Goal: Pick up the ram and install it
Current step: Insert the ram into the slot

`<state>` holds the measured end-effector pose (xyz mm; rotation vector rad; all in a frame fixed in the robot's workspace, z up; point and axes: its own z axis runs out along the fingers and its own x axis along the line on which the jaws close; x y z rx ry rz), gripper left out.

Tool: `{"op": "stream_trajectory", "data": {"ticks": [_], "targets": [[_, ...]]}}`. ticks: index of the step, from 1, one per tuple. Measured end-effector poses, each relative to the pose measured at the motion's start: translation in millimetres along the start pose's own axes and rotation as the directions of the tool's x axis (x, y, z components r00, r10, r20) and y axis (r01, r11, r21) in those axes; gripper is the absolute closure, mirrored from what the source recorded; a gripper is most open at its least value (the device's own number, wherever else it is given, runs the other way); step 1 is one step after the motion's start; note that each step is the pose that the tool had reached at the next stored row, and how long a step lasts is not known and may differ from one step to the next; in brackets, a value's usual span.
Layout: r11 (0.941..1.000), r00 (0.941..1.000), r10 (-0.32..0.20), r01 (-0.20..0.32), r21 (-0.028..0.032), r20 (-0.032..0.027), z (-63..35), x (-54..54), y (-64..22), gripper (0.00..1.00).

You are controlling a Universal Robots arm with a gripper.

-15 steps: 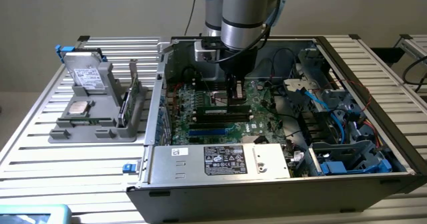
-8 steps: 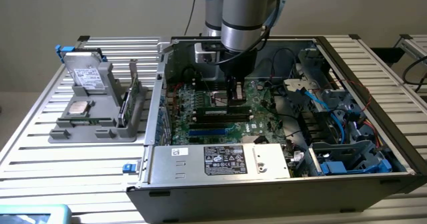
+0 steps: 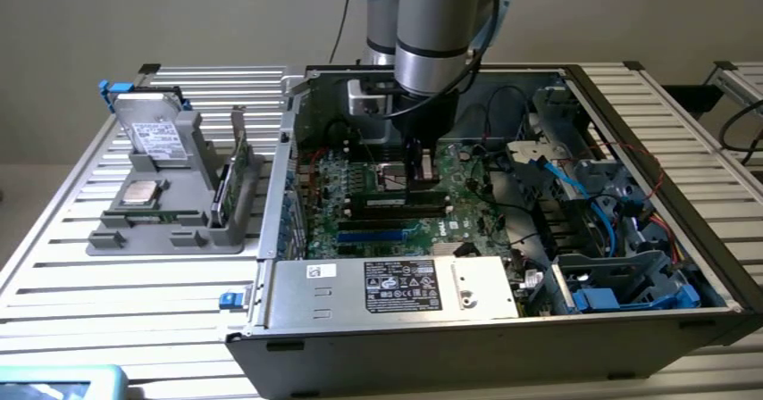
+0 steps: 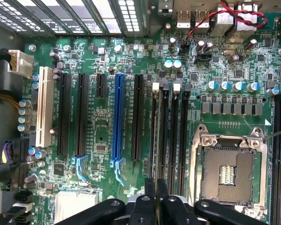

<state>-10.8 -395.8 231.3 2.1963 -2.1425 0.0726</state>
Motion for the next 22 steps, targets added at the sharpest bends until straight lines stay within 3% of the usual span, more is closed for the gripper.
{"op": "stream_trajectory", "data": {"ticks": [22], "targets": [[1.0000, 1.0000, 0.000, 0.000, 0.0004, 0.0000, 2.4, 0.9, 0.0, 0.87]]}}
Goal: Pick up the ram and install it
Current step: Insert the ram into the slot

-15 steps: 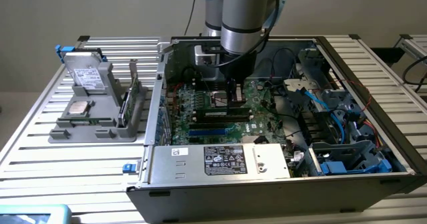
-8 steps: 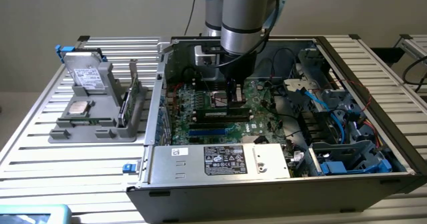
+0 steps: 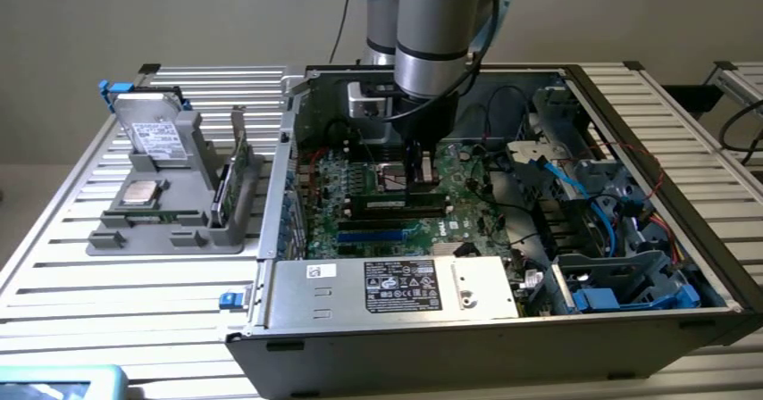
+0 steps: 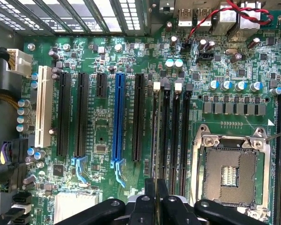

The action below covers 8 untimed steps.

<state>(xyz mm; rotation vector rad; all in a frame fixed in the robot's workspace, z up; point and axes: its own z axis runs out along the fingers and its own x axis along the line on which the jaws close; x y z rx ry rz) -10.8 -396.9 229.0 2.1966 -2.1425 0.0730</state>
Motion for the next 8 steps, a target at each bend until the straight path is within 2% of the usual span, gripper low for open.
{"op": "stream_trajectory", "data": {"ticks": [8], "targets": [[1.0000, 1.0000, 0.000, 0.000, 0.0013, -0.0003, 2.3, -0.3, 0.0, 0.87]]}}
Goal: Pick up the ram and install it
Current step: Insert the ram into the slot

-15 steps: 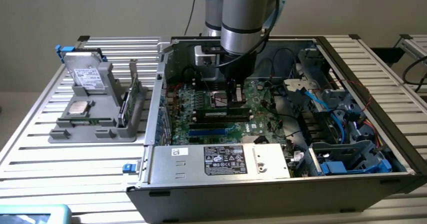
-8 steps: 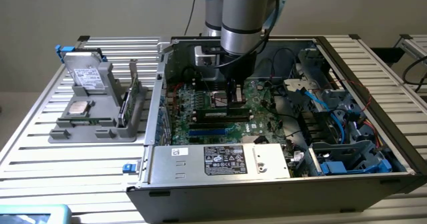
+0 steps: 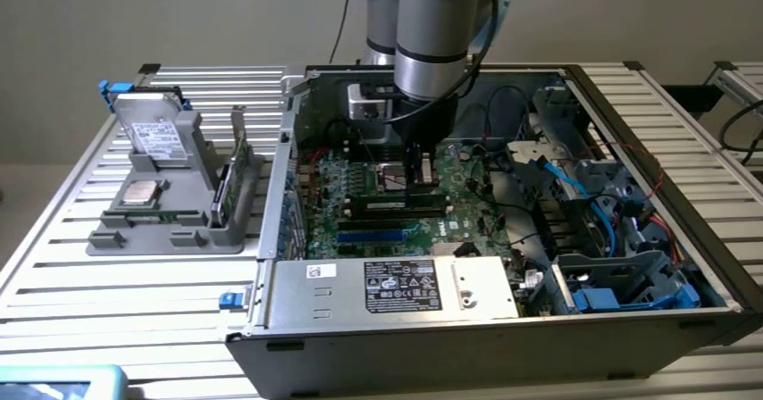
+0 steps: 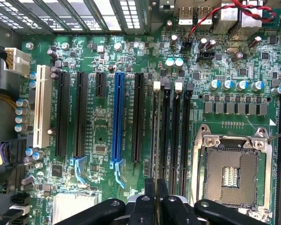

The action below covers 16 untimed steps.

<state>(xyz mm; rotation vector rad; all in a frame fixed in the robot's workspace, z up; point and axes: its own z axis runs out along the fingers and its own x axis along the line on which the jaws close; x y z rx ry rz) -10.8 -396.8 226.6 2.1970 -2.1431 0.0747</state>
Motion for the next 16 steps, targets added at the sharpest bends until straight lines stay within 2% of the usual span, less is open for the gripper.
{"op": "stream_trajectory", "data": {"ticks": [16], "targets": [[1.0000, 1.0000, 0.001, -0.001, 0.0069, 0.0000, 1.1, -0.2, 0.8, 0.87]]}}
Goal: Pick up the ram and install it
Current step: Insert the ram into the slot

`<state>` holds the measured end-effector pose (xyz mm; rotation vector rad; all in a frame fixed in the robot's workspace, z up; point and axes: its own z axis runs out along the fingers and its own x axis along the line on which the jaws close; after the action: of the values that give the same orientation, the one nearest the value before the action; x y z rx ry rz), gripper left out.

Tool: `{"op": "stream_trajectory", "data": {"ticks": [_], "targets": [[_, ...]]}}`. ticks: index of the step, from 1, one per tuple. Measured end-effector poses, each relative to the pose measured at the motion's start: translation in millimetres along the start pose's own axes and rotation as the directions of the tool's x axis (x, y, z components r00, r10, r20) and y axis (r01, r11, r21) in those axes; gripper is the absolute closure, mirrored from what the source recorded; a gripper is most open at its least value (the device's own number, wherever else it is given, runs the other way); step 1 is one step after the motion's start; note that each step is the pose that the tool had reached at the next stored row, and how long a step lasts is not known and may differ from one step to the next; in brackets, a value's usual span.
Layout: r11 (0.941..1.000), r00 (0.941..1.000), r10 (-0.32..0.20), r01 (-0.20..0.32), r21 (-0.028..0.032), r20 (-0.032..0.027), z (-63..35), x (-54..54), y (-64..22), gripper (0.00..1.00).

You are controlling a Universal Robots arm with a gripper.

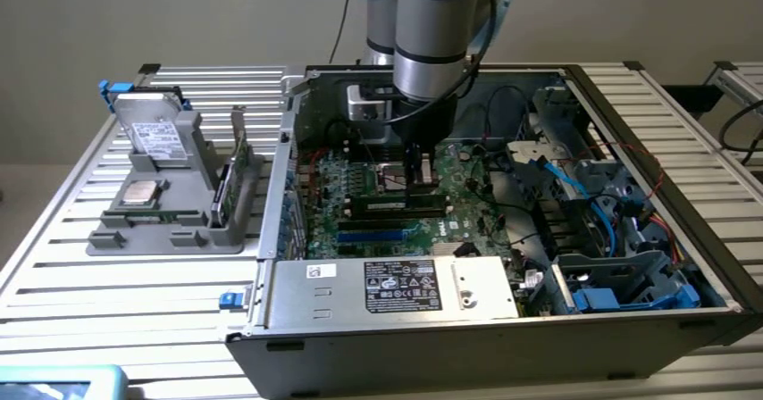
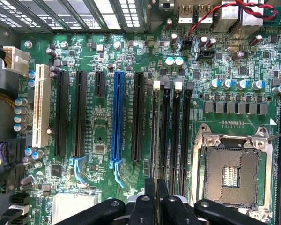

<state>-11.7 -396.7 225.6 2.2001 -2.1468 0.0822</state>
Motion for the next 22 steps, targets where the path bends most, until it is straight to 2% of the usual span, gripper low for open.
{"op": "stream_trajectory", "data": {"ticks": [19, 20, 21, 22], "targets": [[1.0000, 1.0000, 0.000, 0.000, 0.0052, 0.0000, 1.5, -0.2, 1.4, 0.87], [1.0000, 1.0000, 0.000, 0.000, 0.0053, 0.0001, 1.5, -0.2, 1.4, 0.85], [1.0000, 1.0000, 0.000, 0.000, 0.0053, 0.0000, 1.5, -0.2, 1.4, 0.79], [1.0000, 1.0000, 0.000, 0.000, 0.0052, 0.0000, 1.5, -0.2, 1.4, 0.79]]}}
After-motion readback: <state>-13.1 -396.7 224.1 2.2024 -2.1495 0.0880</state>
